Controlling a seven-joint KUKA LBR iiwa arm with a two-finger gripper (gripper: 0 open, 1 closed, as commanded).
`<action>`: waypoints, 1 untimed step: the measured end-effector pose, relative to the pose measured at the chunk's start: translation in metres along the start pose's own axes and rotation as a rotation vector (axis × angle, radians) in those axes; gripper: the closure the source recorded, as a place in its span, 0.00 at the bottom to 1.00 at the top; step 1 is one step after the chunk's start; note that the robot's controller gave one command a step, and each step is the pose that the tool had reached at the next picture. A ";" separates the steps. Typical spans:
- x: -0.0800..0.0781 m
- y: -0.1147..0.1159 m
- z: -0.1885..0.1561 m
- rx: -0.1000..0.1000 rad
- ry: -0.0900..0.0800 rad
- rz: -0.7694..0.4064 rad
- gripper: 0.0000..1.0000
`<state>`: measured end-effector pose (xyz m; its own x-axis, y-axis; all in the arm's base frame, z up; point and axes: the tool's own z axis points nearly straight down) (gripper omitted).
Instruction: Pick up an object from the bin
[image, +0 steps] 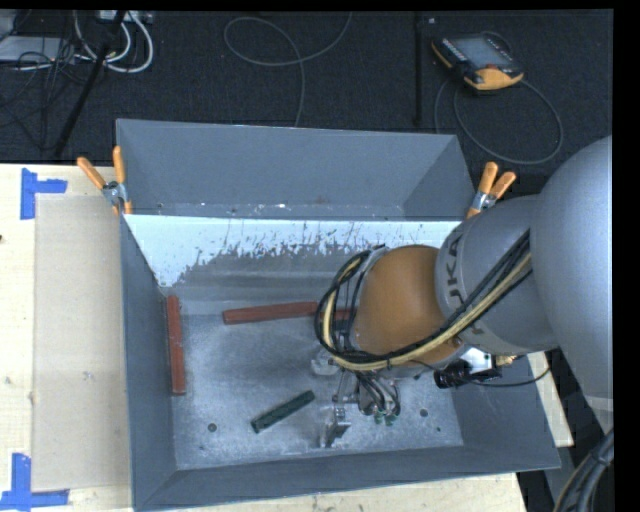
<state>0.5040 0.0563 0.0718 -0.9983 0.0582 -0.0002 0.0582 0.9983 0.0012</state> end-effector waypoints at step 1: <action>0.000 0.000 0.000 0.000 0.000 0.000 0.00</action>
Offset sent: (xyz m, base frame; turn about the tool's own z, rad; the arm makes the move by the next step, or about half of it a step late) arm -0.0224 0.0756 -0.0018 0.1108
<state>0.5040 0.0563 0.0718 -0.9983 0.0586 -0.0005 0.0586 0.9983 0.0014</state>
